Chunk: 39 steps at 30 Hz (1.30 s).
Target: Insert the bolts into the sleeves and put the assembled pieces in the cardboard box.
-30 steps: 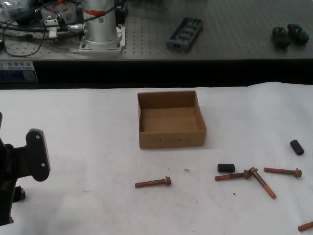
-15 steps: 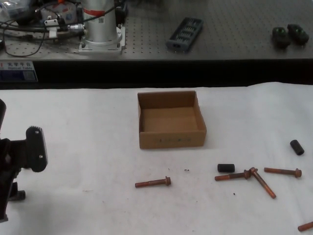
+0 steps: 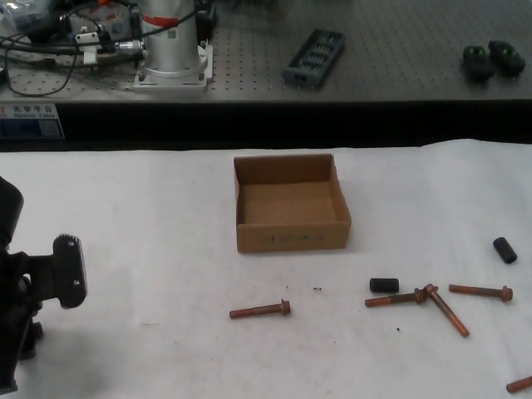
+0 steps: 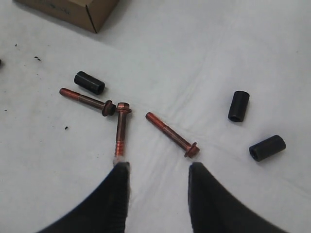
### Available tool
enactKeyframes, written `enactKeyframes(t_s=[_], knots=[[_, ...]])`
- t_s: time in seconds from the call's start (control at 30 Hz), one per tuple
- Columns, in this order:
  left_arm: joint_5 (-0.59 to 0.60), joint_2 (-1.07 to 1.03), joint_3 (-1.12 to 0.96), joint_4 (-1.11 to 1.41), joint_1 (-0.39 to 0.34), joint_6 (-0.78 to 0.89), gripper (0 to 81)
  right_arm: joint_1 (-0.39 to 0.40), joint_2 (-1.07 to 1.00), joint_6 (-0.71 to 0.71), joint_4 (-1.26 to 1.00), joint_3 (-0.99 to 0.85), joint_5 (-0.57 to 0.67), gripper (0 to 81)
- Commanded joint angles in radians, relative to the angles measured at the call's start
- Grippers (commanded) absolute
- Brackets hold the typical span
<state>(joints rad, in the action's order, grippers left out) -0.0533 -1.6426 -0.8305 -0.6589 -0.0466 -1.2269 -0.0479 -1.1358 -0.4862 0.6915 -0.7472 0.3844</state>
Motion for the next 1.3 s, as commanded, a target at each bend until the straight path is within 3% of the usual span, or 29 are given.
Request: enactKeyframes(t_s=[0.0,0.1,0.2,0.53,0.93,1.1,1.27], knots=[[-0.063,-0.037,-0.002,0.007,0.003,-0.003,30.4,0.004,-0.005,-0.007,-0.004,-0.003,0.007,29.8],[-0.072,-0.054,-0.002,0.018,0.003,-0.013,22.4,0.004,-0.005,-0.007,-0.002,-0.003,0.007,29.8],[-0.05,-0.054,-0.002,0.024,0.003,-0.013,0.4,0.004,-0.005,-0.007,-0.002,-0.003,0.007,29.8],[0.006,-0.008,-0.002,0.013,0.003,0.078,0.6,0.004,-0.005,-0.007,-0.03,-0.003,0.007,29.8],[0.167,0.459,-0.002,-0.08,0.003,0.471,0.6,0.004,-0.005,0.036,-0.128,-0.003,0.014,29.8],[0.343,0.638,-0.002,-0.243,0.003,0.605,0.6,0.061,-0.005,-0.165,0.022,-0.003,0.037,29.8],[0.529,0.795,0.001,-0.291,0.003,0.683,0.6,0.113,-0.005,-0.226,0.158,-0.003,0.013,29.8]])
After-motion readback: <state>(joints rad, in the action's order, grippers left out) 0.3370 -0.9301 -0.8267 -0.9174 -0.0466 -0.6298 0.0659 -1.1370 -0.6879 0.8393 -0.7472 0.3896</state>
